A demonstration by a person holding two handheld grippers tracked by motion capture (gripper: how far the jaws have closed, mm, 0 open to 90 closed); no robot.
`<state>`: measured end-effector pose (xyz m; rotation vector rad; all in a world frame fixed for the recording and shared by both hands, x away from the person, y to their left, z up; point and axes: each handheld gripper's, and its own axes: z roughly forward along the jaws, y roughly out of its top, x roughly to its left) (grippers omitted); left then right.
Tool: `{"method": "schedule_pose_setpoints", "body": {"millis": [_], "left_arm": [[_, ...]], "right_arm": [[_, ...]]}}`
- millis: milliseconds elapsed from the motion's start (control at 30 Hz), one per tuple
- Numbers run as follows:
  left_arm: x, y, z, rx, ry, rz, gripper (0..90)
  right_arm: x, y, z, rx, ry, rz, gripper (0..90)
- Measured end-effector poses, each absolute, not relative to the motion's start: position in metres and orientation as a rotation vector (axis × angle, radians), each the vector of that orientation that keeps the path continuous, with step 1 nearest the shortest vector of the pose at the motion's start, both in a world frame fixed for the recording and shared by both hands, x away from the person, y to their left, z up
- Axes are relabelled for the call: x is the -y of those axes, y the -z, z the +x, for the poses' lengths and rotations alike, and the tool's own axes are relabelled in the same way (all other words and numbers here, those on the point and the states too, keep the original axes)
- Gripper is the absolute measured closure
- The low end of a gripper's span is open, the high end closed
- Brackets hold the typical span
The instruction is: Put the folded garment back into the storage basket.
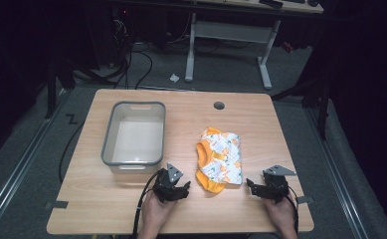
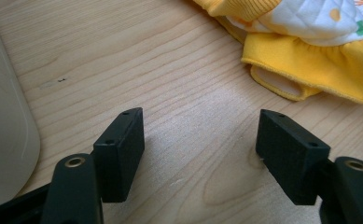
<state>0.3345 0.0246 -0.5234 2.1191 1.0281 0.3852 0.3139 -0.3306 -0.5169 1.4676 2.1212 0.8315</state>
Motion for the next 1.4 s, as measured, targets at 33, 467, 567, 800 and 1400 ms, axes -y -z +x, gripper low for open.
{"method": "schedule_pose_setpoints", "body": {"millis": [33,467,567,800,1400], "left_arm": [[-0.0246,0.5234,0.3345,-1.028,-0.385,2.119,32.7],[-0.0252,0.5234,0.3348,-1.017,-0.381,2.125,32.4],[-0.0257,0.5235,0.3351,-1.01,-0.378,2.127,32.4],[-0.0261,0.5235,0.3356,-1.007,-0.373,2.131,30.6],[-0.0241,0.5189,0.3332,-1.04,-0.34,2.097,30.6]], "right_arm": [[0.3306,0.5169,0.3139,-2.121,-0.831,1.468,23.4],[0.3305,0.5169,0.3139,-2.121,-0.831,1.468,23.4],[0.3303,0.5168,0.3137,-2.121,-0.83,1.47,23.4],[0.3303,0.5168,0.3138,-2.121,-0.83,1.469,23.4],[0.3303,0.5169,0.3138,-2.12,-0.831,1.469,23.4]]}}
